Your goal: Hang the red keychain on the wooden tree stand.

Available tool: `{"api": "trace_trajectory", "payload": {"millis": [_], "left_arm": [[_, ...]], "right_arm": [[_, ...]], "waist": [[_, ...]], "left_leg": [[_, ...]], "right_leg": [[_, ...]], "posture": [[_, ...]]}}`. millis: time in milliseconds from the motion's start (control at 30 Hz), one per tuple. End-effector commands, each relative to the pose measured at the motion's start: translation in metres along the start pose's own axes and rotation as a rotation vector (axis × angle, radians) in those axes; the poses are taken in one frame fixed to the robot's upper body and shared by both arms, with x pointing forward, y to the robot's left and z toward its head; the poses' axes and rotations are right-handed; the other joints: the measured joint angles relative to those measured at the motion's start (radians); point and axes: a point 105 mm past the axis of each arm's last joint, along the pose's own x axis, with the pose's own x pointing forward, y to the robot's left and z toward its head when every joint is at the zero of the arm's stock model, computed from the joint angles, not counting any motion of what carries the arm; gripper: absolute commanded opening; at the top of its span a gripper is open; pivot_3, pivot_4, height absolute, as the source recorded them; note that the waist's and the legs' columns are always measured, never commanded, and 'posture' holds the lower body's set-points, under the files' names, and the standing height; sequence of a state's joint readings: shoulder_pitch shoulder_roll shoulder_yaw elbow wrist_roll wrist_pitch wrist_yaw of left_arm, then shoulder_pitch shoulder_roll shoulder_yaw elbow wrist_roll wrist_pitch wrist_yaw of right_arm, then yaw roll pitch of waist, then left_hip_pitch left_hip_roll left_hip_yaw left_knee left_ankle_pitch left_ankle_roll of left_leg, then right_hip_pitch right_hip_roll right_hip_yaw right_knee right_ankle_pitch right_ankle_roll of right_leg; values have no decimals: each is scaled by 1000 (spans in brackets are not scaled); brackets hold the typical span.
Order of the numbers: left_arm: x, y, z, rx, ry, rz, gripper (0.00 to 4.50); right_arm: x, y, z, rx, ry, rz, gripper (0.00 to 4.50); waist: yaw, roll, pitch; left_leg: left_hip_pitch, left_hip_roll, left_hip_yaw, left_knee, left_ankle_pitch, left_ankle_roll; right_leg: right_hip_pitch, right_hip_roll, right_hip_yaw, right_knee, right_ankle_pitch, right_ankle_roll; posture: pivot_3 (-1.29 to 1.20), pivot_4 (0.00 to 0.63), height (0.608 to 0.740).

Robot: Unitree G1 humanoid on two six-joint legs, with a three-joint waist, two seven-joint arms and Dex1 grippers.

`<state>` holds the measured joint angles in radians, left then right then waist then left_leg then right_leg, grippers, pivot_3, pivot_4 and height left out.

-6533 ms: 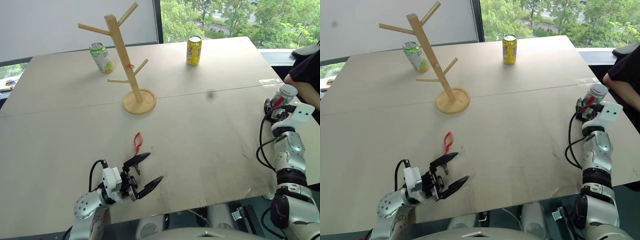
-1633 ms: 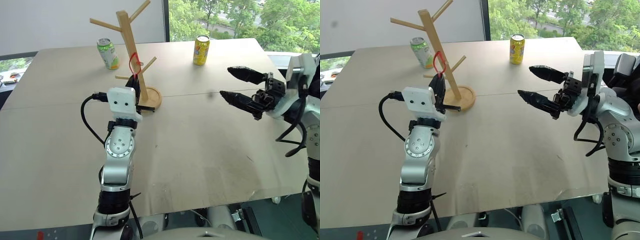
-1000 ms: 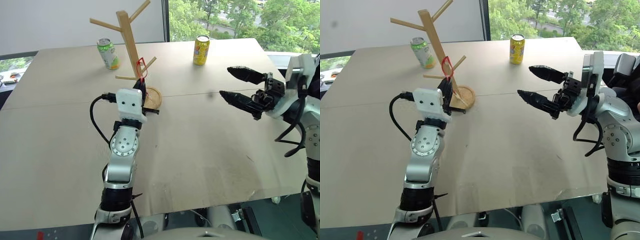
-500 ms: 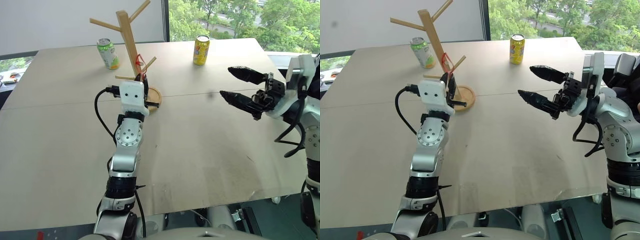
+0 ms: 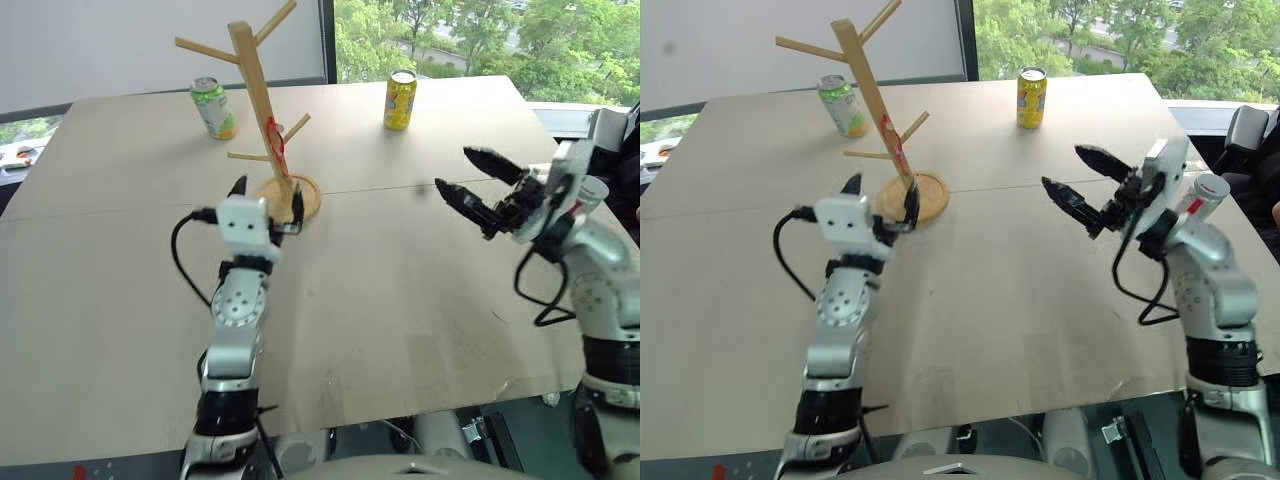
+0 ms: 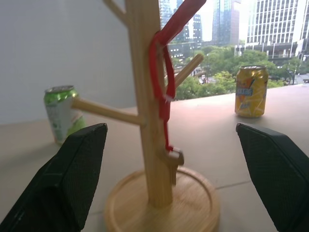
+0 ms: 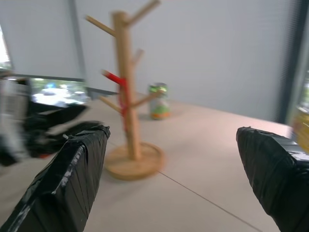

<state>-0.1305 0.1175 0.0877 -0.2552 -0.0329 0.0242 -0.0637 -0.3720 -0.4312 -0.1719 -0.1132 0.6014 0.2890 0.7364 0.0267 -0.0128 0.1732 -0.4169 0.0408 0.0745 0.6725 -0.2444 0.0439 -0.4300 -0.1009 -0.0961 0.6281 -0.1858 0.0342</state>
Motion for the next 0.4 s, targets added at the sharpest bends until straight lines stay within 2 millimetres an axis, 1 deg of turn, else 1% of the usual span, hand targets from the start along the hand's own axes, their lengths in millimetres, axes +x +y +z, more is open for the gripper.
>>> {"api": "trace_trajectory", "payload": {"millis": [33,100,233,333,400], "left_arm": [[-14,29,9,-28,-32,84,4460],[-23,42,8,-15,-30,120,4460],[-32,54,6,19,-21,160,4460],[-44,59,-6,28,31,180,4460],[-49,62,-14,38,64,192,4460]], "right_arm": [[-9,-17,-15,-42,-44,-196,4500],[-16,-21,-32,-46,-35,-275,4500],[-25,-25,-53,-99,-5,-370,4500],[-35,-28,-72,-158,37,-452,4500],[-39,-33,-78,-165,49,-495,4500]], "waist": [[-3,0,0],[-7,0,0],[-11,0,0],[-14,0,0],[-14,0,0]], "left_leg": [[0,0,0,0,0,0],[0,0,-1,1,0,0],[0,0,-1,1,0,0],[0,0,-1,0,0,0],[1,0,-1,0,0,0]], "right_leg": [[0,0,0,0,-1,2],[0,0,0,0,-1,2],[0,0,0,0,-1,2],[0,0,1,0,-1,2],[0,0,1,0,-2,2]], "posture": [[0,150,740],[0,150,740],[0,150,740],[0,150,740],[0,150,740]]}}
